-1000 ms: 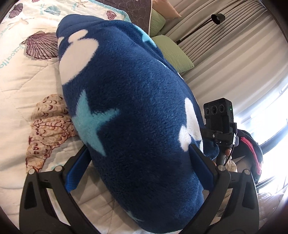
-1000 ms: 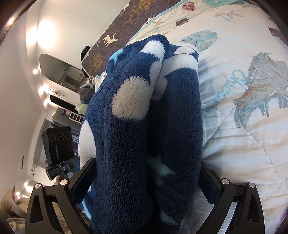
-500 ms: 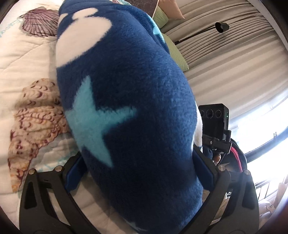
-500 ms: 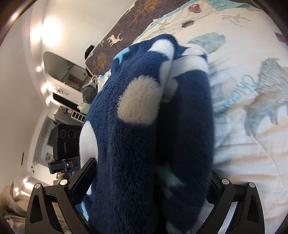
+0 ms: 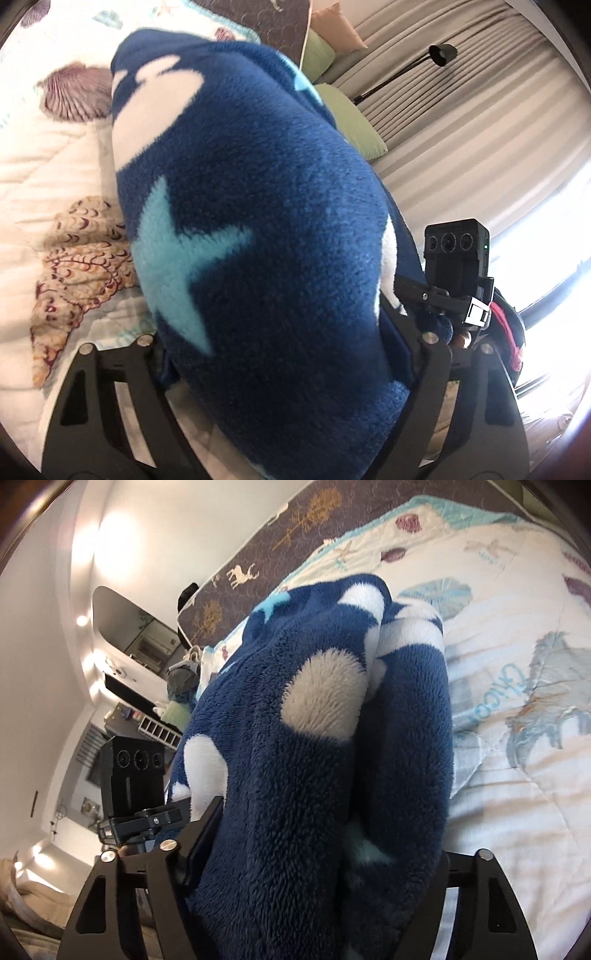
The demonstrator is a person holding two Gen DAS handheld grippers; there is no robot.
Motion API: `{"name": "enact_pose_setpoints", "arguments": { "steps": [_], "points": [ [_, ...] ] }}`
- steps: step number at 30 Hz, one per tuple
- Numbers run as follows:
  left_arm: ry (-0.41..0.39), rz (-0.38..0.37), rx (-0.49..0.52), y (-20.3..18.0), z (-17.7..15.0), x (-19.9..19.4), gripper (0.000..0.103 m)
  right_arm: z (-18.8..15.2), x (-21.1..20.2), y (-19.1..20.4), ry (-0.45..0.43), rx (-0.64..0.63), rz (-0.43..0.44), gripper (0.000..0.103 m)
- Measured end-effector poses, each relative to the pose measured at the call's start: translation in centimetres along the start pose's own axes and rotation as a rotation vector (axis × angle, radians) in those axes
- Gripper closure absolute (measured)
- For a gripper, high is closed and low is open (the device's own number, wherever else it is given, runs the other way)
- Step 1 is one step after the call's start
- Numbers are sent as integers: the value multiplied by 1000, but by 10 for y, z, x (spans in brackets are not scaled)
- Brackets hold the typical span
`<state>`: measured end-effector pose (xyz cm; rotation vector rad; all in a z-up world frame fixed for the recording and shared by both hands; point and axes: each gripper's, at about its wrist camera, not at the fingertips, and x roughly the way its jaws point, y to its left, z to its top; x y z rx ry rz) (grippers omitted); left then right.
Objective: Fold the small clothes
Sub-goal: 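Lift the robe bundle with both grippers and carry it across the quilt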
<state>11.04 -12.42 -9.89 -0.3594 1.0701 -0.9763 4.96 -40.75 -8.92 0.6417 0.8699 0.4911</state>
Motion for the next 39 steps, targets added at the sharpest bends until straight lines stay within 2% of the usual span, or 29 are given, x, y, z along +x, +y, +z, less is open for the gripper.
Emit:
{"name": "enact_pose_setpoints", "arguments": {
  "steps": [5, 12, 15, 20, 25, 29, 32, 36, 39],
  "points": [
    [-47, -8, 35, -19, 3, -20, 17, 0, -22, 22, -49, -22, 17, 31],
    [-136, 6, 162, -64, 39, -52, 17, 29, -57, 53, -145, -105, 34, 31],
    [-183, 17, 233, -89, 68, -62, 17, 57, -74, 69, -172, -160, 47, 31],
    [-266, 16, 311, -127, 122, -72, 17, 126, -109, 79, -211, -185, 107, 31],
    [-304, -2, 366, -146, 187, -69, 17, 187, -131, 95, -287, -254, 80, 31],
    [-339, 34, 405, -153, 231, -56, 17, 233, -131, 88, -325, -252, 80, 31],
    [-348, 69, 431, -152, 253, -37, 17, 267, -120, 66, -340, -225, 115, 31],
    [-337, 102, 416, -128, 285, -9, 17, 304, -98, 34, -344, -178, 123, 31],
    [-314, 113, 413, -103, 296, 13, 17, 325, -71, 7, -331, -133, 136, 31]
  ]
}}
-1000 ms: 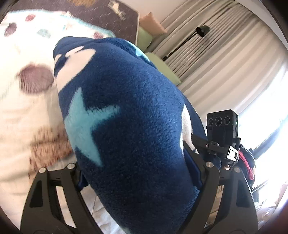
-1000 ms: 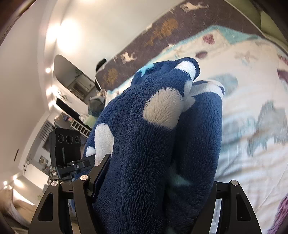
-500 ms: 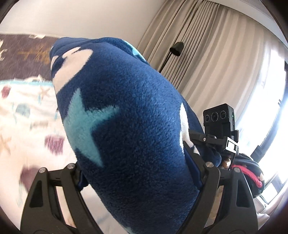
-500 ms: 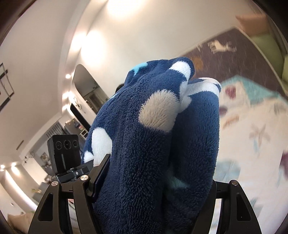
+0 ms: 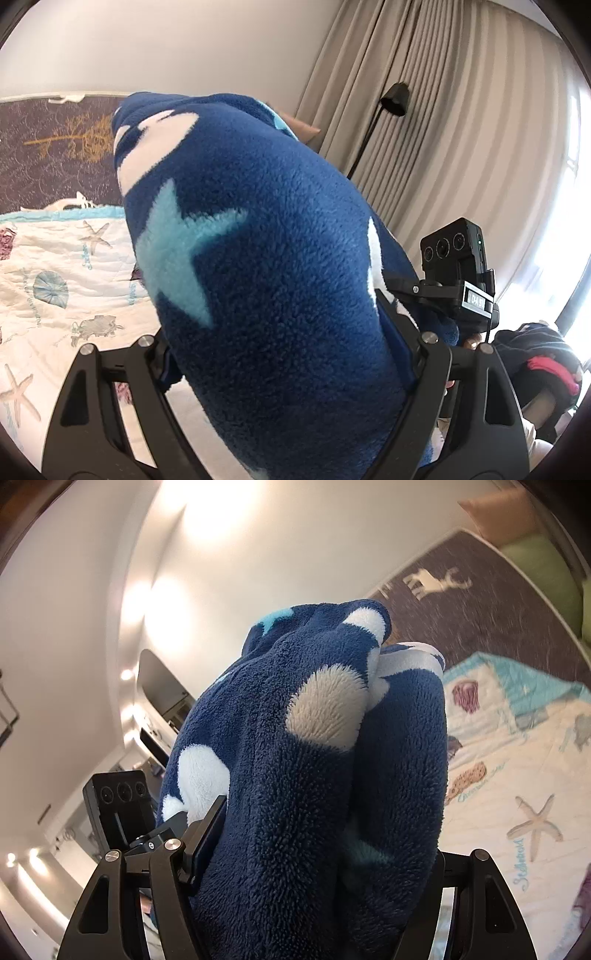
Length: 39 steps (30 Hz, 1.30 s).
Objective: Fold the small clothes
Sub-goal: 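Lift the robe bundle with both grippers and carry it across the quilt, then lower the bundle onto the quilt and open both grippers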
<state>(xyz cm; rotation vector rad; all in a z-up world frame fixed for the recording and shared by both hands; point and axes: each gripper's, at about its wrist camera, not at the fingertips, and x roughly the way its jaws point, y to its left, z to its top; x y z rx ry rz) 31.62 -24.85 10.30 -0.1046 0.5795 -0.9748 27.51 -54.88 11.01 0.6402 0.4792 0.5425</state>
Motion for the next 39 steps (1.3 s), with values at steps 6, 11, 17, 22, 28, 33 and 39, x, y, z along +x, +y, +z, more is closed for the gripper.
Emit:
{"name": "enact_pose_setpoints", "arguments": {
  "steps": [6, 11, 17, 22, 28, 33, 39],
  "points": [
    [45, 26, -29, 47, -19, 49, 17, -4, 55, -67, 28, 54, -18, 31],
    [74, 29, -64, 84, -31, 85, 17, -10, 98, -112, 64, 74, -53, 31],
    [132, 108, -86, 133, -50, 146, 17, -20, 150, -169, 94, 82, -173, 31],
    [129, 69, -252, 182, -95, 169, 14, -53, 188, -222, 102, 116, -265, 29],
    [104, 17, -308, 184, -103, 158, 13, -54, 175, -211, 83, 64, -300, 24],
    [96, -17, -354, 194, -108, 157, 12, -57, 163, -216, 61, 101, -301, 19],
    [32, 10, -361, 197, -107, 137, 12, -52, 162, -211, 44, 98, -355, 18]
  ]
}}
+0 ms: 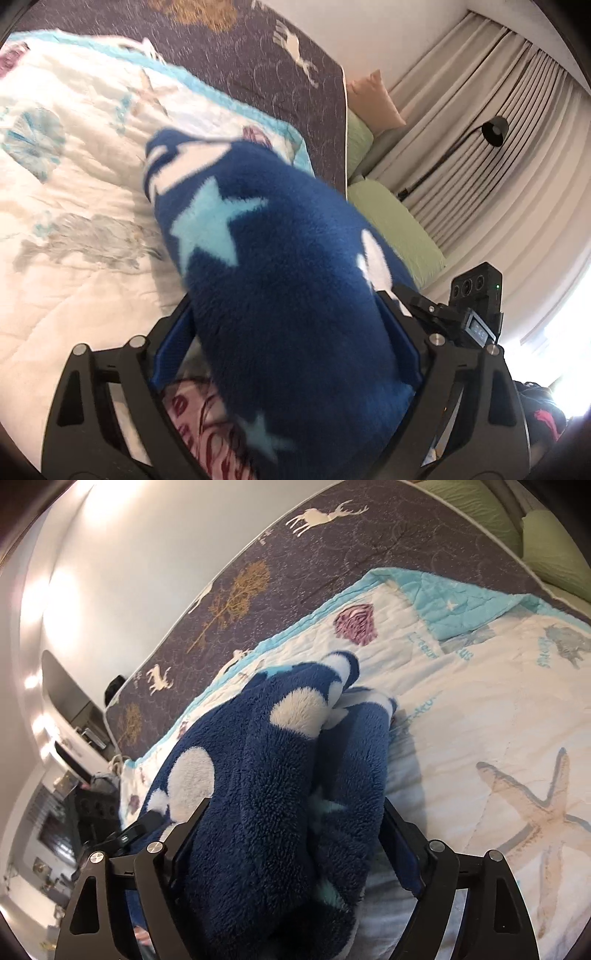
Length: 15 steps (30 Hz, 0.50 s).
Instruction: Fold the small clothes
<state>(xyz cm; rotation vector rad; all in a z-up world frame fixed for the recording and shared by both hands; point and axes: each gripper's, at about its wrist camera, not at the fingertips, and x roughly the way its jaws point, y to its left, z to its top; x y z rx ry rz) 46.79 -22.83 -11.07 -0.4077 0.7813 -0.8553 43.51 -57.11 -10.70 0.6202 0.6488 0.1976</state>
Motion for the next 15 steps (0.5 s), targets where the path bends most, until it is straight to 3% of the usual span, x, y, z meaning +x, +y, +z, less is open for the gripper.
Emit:
{"name": "enact_pose_setpoints", "arguments": {
  "steps": [3, 7, 12, 15],
  "points": [
    [-82, 68, 22, -15, -4, -30, 12, 3, -17, 6, -75, 5, -81, 18],
    [-93, 153, 114, -50, -19, -67, 12, -11, -60, 13, -144, 106, -213, 18],
    [-134, 303, 230, -109, -64, -124, 7, -50, -118, 74, -173, -39, -370, 18],
    [-130, 310, 246, -140, -83, -155, 7, -82, -155, 132, -181, -172, -432, 18]
  ]
}}
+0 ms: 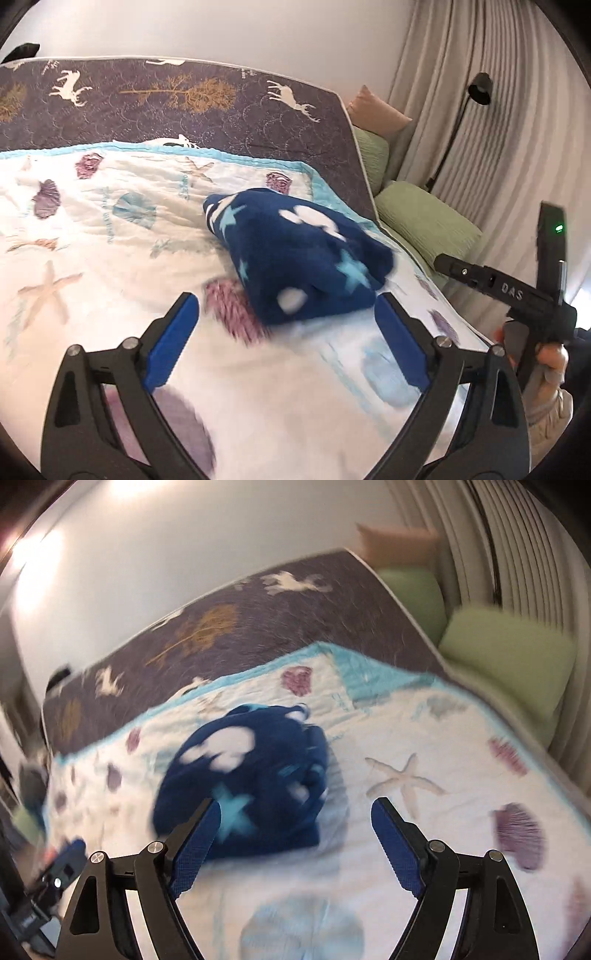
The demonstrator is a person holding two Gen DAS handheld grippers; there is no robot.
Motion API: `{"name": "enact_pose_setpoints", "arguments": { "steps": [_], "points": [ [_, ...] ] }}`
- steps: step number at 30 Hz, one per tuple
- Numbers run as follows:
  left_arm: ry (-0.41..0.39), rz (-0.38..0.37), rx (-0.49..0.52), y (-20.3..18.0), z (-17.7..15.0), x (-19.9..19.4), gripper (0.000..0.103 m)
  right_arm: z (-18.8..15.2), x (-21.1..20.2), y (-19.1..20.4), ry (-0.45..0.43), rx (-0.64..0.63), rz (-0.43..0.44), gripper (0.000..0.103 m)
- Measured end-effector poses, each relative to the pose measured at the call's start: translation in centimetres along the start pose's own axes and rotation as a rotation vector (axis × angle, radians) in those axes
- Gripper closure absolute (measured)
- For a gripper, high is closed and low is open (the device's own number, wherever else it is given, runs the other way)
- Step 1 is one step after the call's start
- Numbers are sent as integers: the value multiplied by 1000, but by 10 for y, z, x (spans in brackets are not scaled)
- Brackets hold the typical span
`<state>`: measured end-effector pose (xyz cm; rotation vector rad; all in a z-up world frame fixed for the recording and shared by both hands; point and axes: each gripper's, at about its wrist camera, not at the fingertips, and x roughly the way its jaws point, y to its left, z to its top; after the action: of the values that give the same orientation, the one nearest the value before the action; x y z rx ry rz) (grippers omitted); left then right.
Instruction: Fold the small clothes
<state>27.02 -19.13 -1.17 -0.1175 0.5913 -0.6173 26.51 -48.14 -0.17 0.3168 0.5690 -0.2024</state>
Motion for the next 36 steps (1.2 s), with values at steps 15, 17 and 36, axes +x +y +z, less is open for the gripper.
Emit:
{"name": "enact_pose_setpoints", "arguments": {
  "steps": [15, 17, 36],
  "points": [
    [-151, 214, 150, -79, -32, -200, 1, -76, -259, 85, -166, -119, -6, 12],
    [-145, 232, 163, -85, -42, -215, 1, -93, -286, 84, -183, -111, -17, 11],
    [-122, 249, 212, -124, -87, -289, 1, -146, -365, 93, -184, -126, -54, 11]
  ]
}}
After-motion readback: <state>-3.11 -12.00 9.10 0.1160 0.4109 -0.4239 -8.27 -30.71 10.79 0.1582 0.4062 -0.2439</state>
